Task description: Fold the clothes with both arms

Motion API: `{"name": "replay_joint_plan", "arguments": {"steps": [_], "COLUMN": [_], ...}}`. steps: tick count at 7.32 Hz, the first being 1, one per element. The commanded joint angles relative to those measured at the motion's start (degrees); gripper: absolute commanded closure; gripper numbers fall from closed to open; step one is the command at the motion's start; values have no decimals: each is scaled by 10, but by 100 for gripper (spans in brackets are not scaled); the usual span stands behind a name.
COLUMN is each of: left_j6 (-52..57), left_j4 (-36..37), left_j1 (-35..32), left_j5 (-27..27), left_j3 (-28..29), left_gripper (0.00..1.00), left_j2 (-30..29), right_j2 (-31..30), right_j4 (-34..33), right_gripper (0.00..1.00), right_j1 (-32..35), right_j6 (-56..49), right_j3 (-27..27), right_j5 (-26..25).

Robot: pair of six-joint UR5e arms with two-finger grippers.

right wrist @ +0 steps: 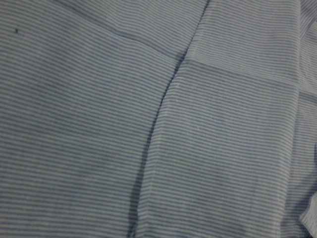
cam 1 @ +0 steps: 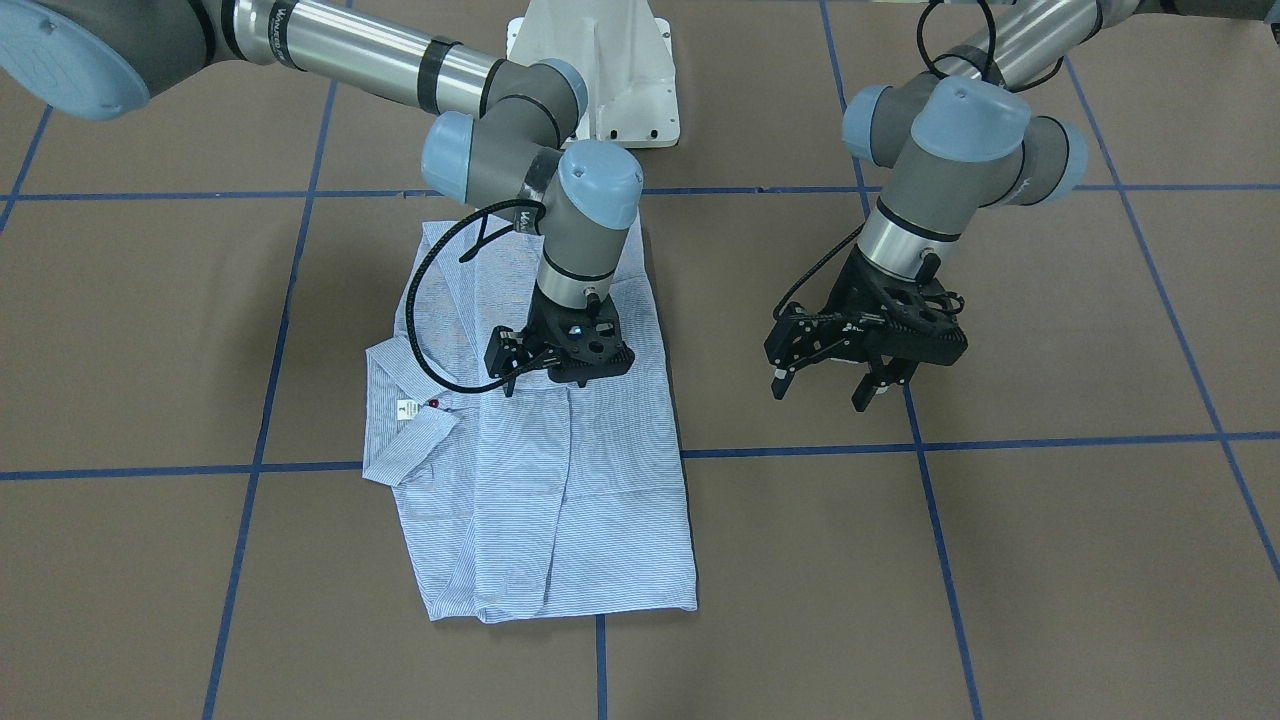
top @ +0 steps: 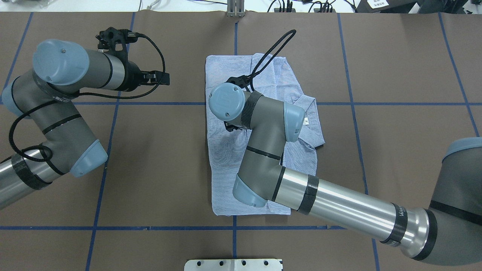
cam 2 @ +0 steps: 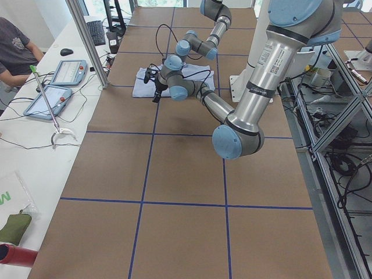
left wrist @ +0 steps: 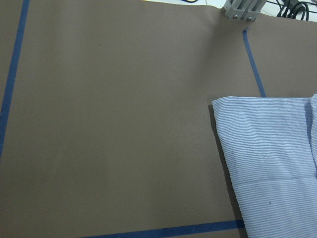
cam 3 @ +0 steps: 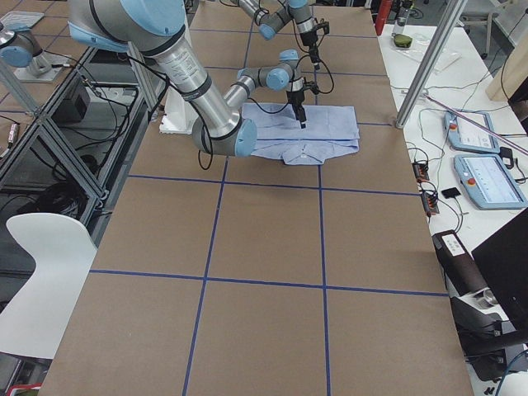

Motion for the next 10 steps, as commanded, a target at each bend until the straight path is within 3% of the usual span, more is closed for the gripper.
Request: {"name": "replay_joint_plan", "arguments": {"steps": [1,10], "left_j6": [-1,-1], "left_j4": [0,0], "left_j1": [0,4], "left_j5": [0,0], "left_j3": [0,1], "left_gripper": [0,0], "left_j2": [-1,-2], "right_j2": [-2,-3], "right_j4": [0,-26], "right_gripper": [0,0], "right_j1": [-1,14], "right_j6": [-1,-29], "right_j3": [0,4], "right_j5": [0,5]}}
